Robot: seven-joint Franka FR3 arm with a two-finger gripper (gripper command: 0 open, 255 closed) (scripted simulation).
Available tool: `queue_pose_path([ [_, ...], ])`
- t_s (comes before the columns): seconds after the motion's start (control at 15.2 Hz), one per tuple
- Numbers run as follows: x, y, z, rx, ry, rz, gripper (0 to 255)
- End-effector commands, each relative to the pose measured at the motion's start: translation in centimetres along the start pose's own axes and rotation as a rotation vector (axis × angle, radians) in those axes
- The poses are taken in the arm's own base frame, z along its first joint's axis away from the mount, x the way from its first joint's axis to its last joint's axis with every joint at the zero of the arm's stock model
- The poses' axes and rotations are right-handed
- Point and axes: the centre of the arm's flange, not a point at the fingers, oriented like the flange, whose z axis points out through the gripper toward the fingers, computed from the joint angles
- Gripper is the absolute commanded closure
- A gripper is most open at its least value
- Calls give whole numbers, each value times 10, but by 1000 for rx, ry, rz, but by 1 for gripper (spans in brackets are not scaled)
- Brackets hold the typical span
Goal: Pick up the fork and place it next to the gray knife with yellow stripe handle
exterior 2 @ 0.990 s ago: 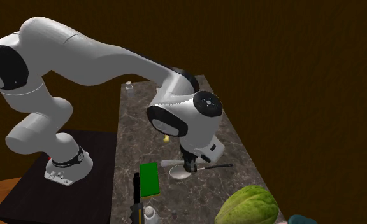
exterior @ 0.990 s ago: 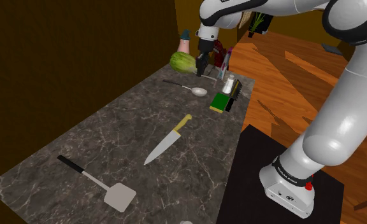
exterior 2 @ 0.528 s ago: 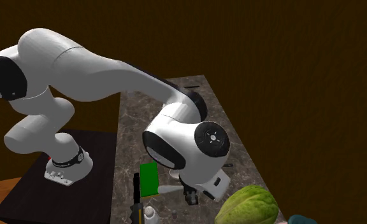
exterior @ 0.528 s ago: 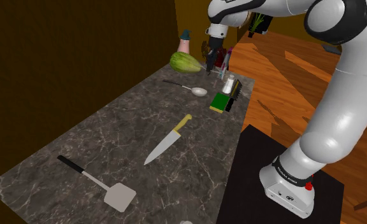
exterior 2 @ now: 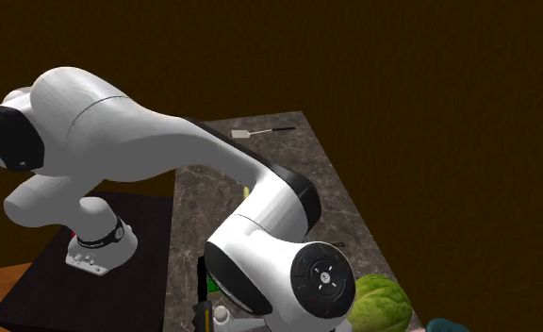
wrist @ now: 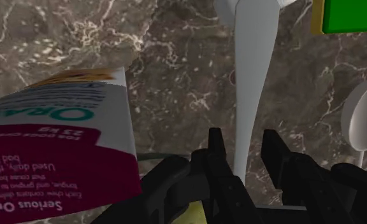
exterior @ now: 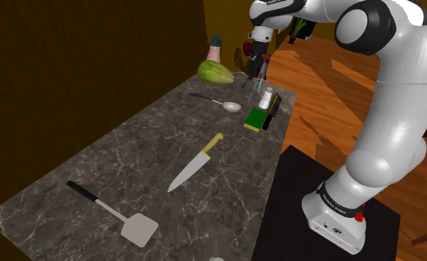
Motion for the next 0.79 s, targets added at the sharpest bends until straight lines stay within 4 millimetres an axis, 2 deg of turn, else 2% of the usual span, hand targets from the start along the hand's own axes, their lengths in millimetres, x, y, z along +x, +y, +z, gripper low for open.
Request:
queue_pose_path([
  [0.0,0,6,8,0,0,-1,255],
  [0.73,6,18,64,0,0,-1,255],
])
